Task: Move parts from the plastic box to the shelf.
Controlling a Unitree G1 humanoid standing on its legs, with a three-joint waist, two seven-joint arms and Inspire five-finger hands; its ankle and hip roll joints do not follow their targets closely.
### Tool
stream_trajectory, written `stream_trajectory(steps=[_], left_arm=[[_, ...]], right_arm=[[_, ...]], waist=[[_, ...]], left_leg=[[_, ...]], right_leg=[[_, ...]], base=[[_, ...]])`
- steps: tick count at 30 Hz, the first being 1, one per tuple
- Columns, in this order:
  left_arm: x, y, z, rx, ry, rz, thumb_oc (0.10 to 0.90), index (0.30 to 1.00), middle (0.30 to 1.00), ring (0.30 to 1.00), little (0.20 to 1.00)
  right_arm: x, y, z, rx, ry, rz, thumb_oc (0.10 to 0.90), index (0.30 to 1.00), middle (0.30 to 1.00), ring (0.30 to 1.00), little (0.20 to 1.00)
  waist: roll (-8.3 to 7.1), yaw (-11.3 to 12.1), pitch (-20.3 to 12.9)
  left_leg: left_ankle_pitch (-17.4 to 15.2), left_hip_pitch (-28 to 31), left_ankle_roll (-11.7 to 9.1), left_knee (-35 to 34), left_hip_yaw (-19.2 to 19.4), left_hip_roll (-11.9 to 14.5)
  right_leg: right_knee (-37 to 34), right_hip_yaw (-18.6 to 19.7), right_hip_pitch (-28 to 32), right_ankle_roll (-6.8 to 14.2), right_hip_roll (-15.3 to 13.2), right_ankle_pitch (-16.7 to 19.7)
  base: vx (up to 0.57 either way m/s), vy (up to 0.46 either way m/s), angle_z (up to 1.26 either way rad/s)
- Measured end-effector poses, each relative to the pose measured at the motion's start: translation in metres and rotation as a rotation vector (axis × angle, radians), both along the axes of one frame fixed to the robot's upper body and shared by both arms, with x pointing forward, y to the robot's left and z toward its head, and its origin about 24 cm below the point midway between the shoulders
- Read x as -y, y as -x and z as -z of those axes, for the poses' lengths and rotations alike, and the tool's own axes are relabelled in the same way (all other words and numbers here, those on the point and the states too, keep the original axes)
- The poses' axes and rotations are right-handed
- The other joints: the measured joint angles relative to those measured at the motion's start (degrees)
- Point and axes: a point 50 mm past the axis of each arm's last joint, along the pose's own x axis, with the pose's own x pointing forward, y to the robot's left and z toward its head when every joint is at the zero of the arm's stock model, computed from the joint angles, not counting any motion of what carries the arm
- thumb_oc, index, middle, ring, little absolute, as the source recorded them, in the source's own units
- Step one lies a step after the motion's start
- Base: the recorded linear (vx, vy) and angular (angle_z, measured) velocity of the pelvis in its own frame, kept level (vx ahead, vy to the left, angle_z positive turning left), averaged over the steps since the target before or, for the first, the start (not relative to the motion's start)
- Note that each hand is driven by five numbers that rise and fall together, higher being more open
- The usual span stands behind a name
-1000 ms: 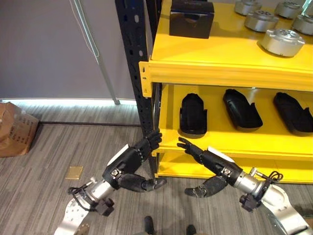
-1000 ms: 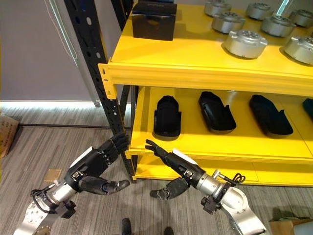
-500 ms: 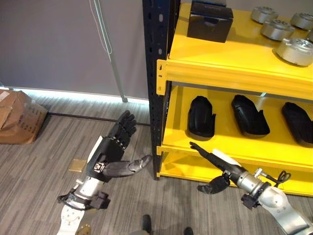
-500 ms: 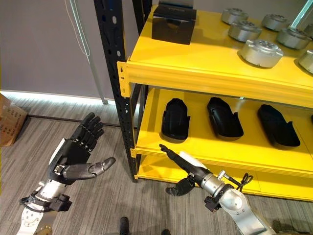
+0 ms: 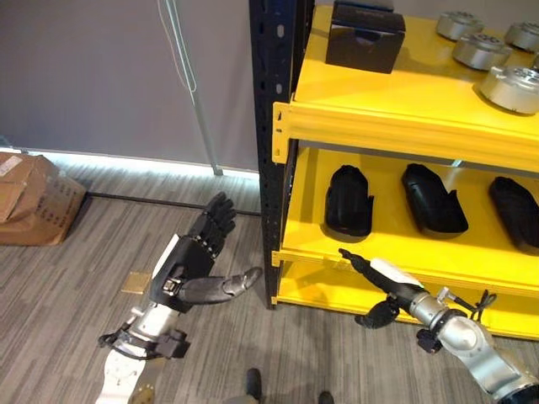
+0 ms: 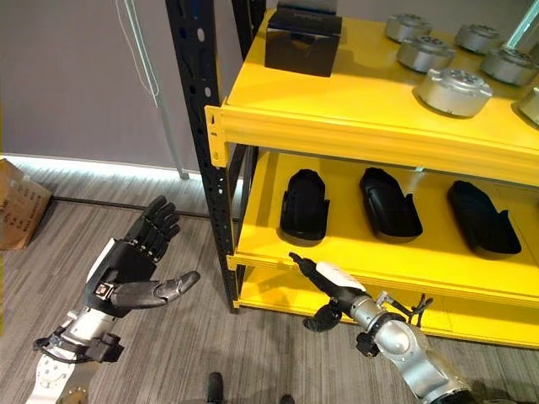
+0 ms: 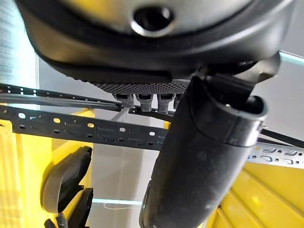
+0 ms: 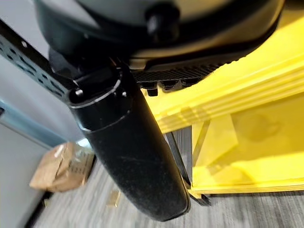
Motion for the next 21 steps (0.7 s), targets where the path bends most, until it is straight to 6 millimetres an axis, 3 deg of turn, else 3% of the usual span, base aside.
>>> stream_trajectory(steps=[2, 13, 21], left_arm=[[0.001, 0.0, 0.001, -0.006, -0.005, 0.005, 0.9, 1.0, 1.0, 1.0, 1.0], [0.003, -0.003, 0.0, -0.01, -0.007, 0.034, 0.9, 1.0, 1.0, 1.0, 1.0], [0.004, -0.002, 0.001, -0.012, -0.01, 0.049, 0.9, 1.0, 1.0, 1.0, 1.0]], right_arm=[[0.002, -0.001, 0.004, -0.01, 0.038, -0.001, 0.9, 1.0, 1.0, 1.0, 1.0], [0.004, -0.012, 0.013, 0.008, 0.167, 0.003, 0.9, 1.0, 1.0, 1.0, 1.0], [0.017, -0.022, 0.018, 0.092, 0.277, 0.147, 0.9, 1.0, 1.0, 1.0, 1.0]], waist=[[0.29, 1.4, 0.0], [0.83, 2.6, 0.3], [1.55, 2.9, 0.7]], left_leg=[[0.1, -0.1, 0.0, 0.0, -0.1, 0.0], [0.1, -0.2, -0.1, 0.0, -0.3, 0.0], [0.2, -0.3, -0.1, 0.2, -0.5, 0.0]], right_leg=[[0.0, -0.1, 0.0, 0.0, 0.0, 0.0], [0.0, -0.5, 0.0, -0.2, 0.1, -0.1], [0.0, -0.9, 0.1, -0.2, 0.1, -0.2]], base=[[0.02, -0.043, 0.03], [0.01, -0.009, 0.0], [0.01, -0.006, 0.01]])
